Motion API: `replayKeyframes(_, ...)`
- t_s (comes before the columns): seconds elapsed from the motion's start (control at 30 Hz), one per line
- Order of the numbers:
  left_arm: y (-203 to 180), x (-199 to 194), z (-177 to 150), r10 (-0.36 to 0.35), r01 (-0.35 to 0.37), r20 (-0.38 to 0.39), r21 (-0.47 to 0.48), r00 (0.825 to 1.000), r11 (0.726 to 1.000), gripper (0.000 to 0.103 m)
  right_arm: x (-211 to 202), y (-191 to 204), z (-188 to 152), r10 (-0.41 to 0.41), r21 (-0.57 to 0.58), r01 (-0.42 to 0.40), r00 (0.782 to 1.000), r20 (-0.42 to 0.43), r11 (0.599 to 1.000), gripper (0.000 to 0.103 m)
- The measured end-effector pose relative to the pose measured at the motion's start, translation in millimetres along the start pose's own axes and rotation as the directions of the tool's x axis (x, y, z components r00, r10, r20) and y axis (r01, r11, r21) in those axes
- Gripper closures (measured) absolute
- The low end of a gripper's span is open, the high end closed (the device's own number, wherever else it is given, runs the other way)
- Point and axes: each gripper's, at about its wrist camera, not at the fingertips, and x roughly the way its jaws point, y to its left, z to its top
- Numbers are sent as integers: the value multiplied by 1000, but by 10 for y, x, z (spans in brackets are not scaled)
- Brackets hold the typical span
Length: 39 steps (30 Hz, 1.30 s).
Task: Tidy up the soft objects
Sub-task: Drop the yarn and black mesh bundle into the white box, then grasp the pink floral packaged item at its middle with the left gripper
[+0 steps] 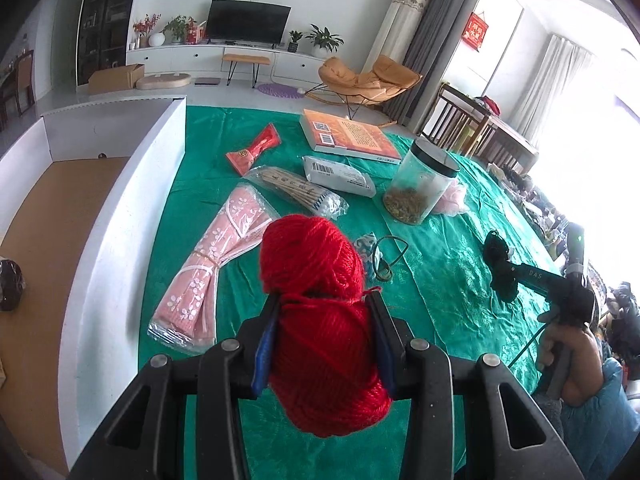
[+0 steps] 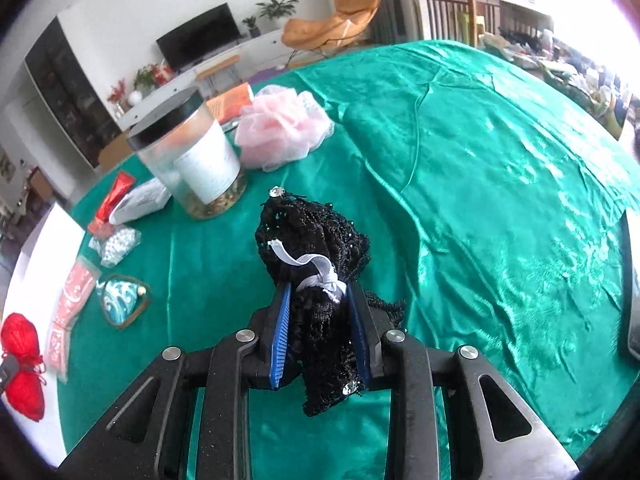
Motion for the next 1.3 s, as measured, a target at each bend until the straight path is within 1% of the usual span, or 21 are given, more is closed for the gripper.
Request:
replayKeyframes(0.2, 165, -317, 186, -9, 10, 53, -30, 999, 1000, 62, -221, 64, 317, 22, -13, -21, 999, 43, 1000, 74)
replayKeyframes(0.33, 503, -724, 321, 25, -17, 110, -73, 994, 997, 62, -568, 588, 433, 166, -66, -163, 985, 51, 984, 74)
replayKeyframes(0.4, 729, -980, 343, 79, -66, 138, -97, 987, 993, 62, -732, 1036, 419, 285, -106, -281, 958, 27, 954, 74)
replayKeyframes(0.43, 841, -1103, 340, 115, -100, 150, -107, 982, 989, 62, -803, 1294, 394, 350, -125, -347, 937, 5, 930, 73)
replayKeyframes(0.5, 1075, -1335, 298, 202, -182, 167, -126, 965, 975, 62, -943, 1874, 300, 472, -171, -474, 880, -54, 864, 73)
replayKeyframes(0.6, 1414, -1596, 198, 328, -304, 155, -158, 932, 939, 60, -1128, 2778, 53, 620, -226, -642, 766, -171, 732, 73)
replayKeyframes(0.63, 1511, -1640, 155, 379, -354, 143, -172, 914, 919, 58, -1176, 3061, -48, 652, -240, -686, 728, -213, 687, 73)
replayKeyframes(0.67, 1598, -1678, 112, 433, -407, 134, -185, 891, 894, 43, -1218, 3312, -149, 674, -256, -718, 696, -250, 647, 70)
replayKeyframes(0.7, 1668, -1700, 74, 479, -452, 127, -193, 869, 871, 14, -1244, 3514, -241, 697, -259, -750, 661, -279, 608, 65)
replayKeyframes(0.73, 1724, -1725, 33, 521, -491, 129, -205, 844, 846, 2, -1253, 3664, -323, 712, -258, -777, 630, -309, 575, 44)
replayKeyframes(0.77, 1762, -1745, -19, 544, -511, 146, -215, 826, 833, 0, -1259, 3746, -386, 720, -260, -789, 615, -323, 557, 22)
replayKeyframes(0.8, 1772, -1757, -56, 551, -515, 161, -215, 819, 830, 0, -1264, 3763, -422, 718, -275, -784, 620, -317, 556, 21)
replayKeyframes(0.83, 1781, -1733, -90, 544, -511, 162, -207, 823, 834, 0, -1258, 3736, -454, 707, -303, -769, 637, -306, 562, 22)
replayKeyframes(0.87, 1772, -1696, -107, 532, -500, 162, -201, 831, 842, 0, -1239, 3656, -471, 682, -340, -736, 673, -285, 585, 22)
replayKeyframes(0.93, 1725, -1576, -126, 502, -472, 161, -189, 850, 861, 0, -1129, 3397, -509, 602, -408, -627, 771, -207, 663, 22)
replayKeyframes(1.0, 1564, -1441, -116, 450, -424, 164, -168, 878, 890, 0, -952, 2994, -539, 481, -463, -468, 871, -100, 753, 22)
replayKeyframes(1.03, 1463, -1359, -102, 415, -392, 166, -152, 895, 907, 0, -822, 2766, -568, 408, -473, -380, 912, -47, 795, 22)
replayKeyframes(1.1, 1229, -1195, -76, 339, -326, 164, -105, 926, 940, 0, -555, 2250, -651, 246, -466, -199, 968, 41, 862, 22)
replayKeyframes(1.13, 1087, -1107, -68, 304, -295, 157, -75, 940, 952, 0, -406, 2006, -682, 170, -450, -124, 983, 64, 885, 22)
replayKeyframes(1.2, 733, -929, -53, 238, -240, 131, -2, 962, 971, 0, -148, 1537, -719, 52, -408, -19, 996, 68, 913, 22)
replayKeyframes(1.3, 306, -593, -112, 189, -195, 61, 107, 980, 975, 0, 36, 1087, -794, -40, -359, 55, 998, 49, 932, 22)
